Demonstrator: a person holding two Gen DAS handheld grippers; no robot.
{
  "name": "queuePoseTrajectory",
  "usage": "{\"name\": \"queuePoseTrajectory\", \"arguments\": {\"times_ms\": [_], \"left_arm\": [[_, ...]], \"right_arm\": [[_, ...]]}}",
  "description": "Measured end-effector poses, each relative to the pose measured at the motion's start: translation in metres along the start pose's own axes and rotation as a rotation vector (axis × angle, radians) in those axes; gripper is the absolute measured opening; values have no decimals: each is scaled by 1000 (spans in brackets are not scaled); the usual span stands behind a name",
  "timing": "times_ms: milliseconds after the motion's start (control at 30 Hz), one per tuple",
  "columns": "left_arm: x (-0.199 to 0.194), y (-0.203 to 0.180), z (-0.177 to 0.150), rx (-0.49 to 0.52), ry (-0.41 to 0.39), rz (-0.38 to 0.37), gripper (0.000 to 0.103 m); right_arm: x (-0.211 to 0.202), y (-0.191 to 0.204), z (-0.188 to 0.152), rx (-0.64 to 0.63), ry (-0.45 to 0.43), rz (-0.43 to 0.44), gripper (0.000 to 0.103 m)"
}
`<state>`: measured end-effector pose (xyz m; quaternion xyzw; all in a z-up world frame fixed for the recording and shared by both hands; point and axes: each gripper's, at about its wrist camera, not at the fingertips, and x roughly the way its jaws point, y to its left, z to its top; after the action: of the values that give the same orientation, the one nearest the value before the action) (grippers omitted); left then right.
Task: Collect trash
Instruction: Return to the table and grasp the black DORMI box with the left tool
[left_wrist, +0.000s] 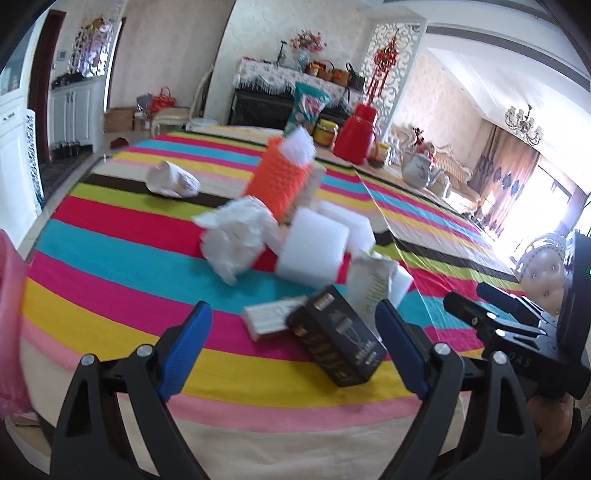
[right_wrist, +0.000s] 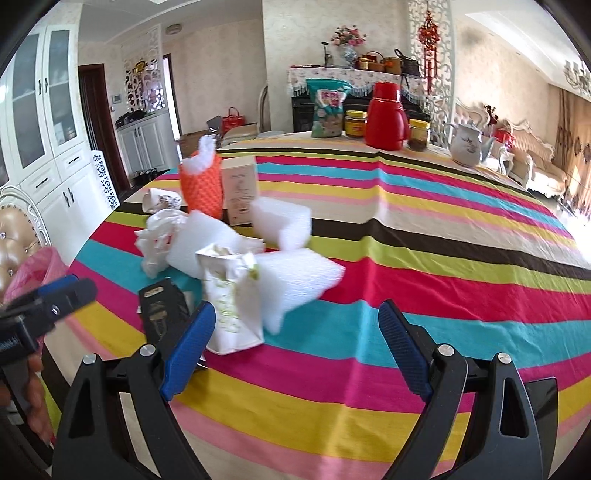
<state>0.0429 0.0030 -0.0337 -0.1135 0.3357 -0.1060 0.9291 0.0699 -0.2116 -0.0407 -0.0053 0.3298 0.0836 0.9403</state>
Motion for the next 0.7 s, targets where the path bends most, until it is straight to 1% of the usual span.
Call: {"name": "queuePoseTrajectory", "arguments": {"times_ms": [167,300,400,533,600,667,700], "left_arm": [[22,-15,-6,-16,61,-34,83],[40,-30,-9,-17,103,-45,82],[52,-38,-10,-27,133,-38,82],[67,-40,-12,-61,181,2,82],[73,-41,-11,-63,200,29,81],[79,-41,-12,-63,227,42,72],[81,-41,-13,-60,236,40,66]], "right_arm": [[-3,-13,-6,22,-2,-8,85],[-6,-23,-8,37,-6,-18,85],[-7,-29,-8,49,-6,-23,85],[-10,-35,-10,57,-11,-29,85],[-9,-38,-10,65,-11,-29,85],[-8,-39,-10,69,-9,-27,85],[-7,-39,-10,70,-9,-27,85]]}}
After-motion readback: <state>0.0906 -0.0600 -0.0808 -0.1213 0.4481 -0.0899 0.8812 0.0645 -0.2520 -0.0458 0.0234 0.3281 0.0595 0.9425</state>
